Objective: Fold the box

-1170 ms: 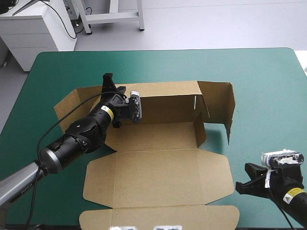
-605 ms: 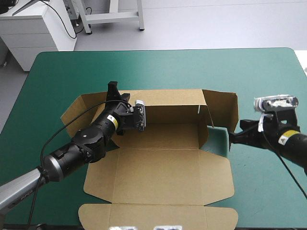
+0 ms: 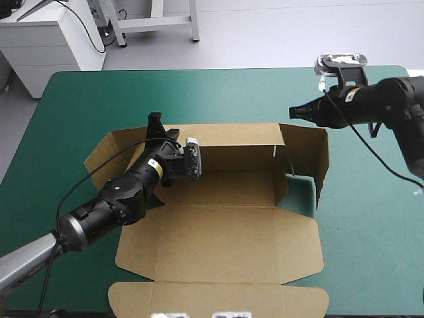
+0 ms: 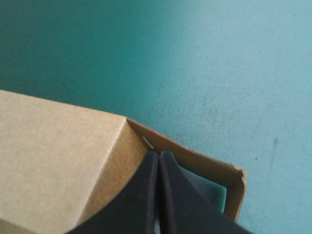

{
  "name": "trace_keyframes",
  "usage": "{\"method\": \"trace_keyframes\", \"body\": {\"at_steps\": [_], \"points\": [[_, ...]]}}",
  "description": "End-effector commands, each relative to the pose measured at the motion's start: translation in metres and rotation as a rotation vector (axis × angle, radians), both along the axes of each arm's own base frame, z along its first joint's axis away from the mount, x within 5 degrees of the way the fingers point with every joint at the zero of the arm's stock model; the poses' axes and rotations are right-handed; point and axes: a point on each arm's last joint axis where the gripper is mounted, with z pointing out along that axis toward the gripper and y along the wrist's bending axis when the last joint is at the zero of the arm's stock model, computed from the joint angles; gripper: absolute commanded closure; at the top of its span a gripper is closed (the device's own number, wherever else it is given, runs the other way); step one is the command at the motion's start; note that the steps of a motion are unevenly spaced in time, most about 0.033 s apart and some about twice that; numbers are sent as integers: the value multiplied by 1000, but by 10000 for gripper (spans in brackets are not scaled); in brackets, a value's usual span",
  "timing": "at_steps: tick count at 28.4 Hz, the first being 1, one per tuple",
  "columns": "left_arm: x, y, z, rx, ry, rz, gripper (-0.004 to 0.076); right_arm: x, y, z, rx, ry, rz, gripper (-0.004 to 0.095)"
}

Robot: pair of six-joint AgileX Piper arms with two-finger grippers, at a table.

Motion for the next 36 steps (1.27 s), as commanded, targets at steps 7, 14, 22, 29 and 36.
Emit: {"method": "trace_keyframes", "body": {"at_steps": [7, 14, 22, 29, 36], "points": [[-4, 2, 17, -67, -30, 19, 732, 62, 12, -3, 23, 55, -18, 926], [-4, 2, 17, -67, -30, 19, 732, 82, 16, -34, 6, 185, -19, 926], [-3, 3, 16, -60, -31, 37, 732, 82, 18, -34, 26, 192, -18, 926], [-3, 5, 16, -55, -32, 50, 732, 79, 17, -31, 31, 188, -19, 926], [-2, 7, 16, -45, -33, 75, 732, 66, 15, -32, 27, 205, -20, 926]]}}
